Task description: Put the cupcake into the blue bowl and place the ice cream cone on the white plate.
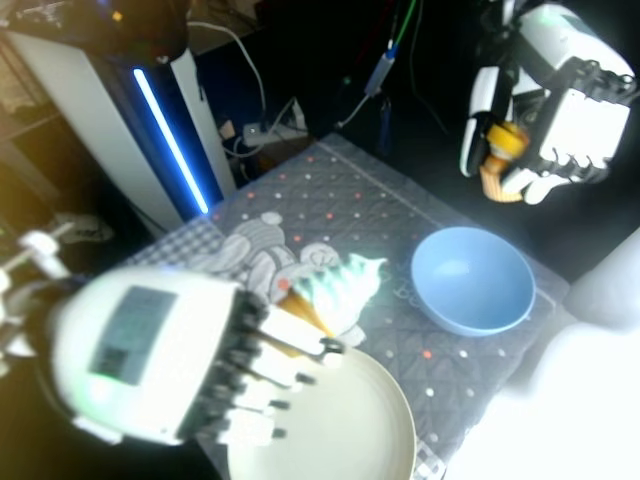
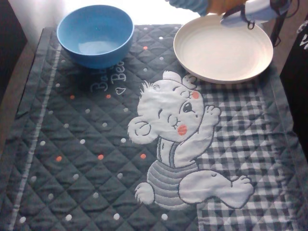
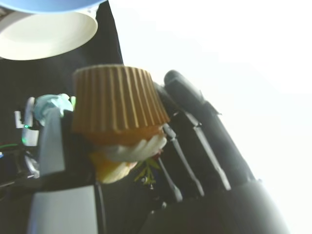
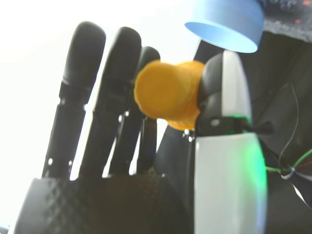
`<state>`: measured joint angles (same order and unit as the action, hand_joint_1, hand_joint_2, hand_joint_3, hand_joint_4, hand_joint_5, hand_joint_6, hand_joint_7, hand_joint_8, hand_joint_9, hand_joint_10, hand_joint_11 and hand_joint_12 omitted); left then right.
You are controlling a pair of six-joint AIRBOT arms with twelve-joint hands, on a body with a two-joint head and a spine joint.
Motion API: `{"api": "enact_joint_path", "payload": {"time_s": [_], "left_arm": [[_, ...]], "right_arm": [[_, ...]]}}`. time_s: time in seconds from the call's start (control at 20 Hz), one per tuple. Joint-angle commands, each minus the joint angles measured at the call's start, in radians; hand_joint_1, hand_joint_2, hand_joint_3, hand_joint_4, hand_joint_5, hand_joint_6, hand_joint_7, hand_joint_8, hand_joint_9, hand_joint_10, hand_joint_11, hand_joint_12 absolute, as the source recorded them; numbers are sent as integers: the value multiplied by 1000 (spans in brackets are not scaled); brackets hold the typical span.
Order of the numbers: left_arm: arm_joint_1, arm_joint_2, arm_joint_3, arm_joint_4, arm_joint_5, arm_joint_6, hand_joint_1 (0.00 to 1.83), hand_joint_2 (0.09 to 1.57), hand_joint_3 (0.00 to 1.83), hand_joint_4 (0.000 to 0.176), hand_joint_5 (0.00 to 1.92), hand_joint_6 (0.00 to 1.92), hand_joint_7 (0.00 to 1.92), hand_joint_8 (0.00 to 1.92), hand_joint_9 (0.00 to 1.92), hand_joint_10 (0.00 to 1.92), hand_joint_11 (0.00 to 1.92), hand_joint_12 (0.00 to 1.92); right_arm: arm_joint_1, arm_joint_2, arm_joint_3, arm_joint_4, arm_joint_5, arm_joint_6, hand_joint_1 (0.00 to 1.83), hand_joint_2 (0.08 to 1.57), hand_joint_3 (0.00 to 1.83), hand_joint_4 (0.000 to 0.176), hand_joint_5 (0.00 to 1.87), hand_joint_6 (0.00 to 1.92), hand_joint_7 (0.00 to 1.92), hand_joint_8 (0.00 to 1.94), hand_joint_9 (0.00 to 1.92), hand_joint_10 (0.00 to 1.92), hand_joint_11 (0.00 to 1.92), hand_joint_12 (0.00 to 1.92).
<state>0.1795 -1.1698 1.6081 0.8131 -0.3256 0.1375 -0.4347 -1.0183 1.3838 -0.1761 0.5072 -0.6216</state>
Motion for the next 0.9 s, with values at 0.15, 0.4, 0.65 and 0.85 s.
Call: {"api": "enact_joint_path", "payload": {"time_s": [0.15,0.4,0.65,0.85], "left_arm": [[-8,-55,46,-33,-25,-6,1398,1027,2,0,1060,858,1284,368,1086,875,690,1010],[27,-154,138,-27,28,-13,1395,1038,0,0,1025,896,1298,240,1094,950,918,921],[51,-240,227,-22,80,-50,1383,1062,0,0,1073,945,1116,678,971,980,686,786],[77,-268,261,-21,103,-80,1389,1036,0,0,1132,632,1222,468,1052,1087,813,1259]], "right_arm": [[36,-31,44,31,69,7,1275,1044,0,0,1016,844,1298,531,1482,2,1296,651],[56,-108,129,31,-21,7,1274,1053,0,0,1006,837,1241,669,1537,22,1226,1016],[73,-137,163,31,-64,7,1292,1040,0,0,1015,801,1305,564,1561,26,1258,931],[74,-178,203,31,-104,7,1264,1054,0,0,1009,897,1246,591,1515,18,1257,876]]}}
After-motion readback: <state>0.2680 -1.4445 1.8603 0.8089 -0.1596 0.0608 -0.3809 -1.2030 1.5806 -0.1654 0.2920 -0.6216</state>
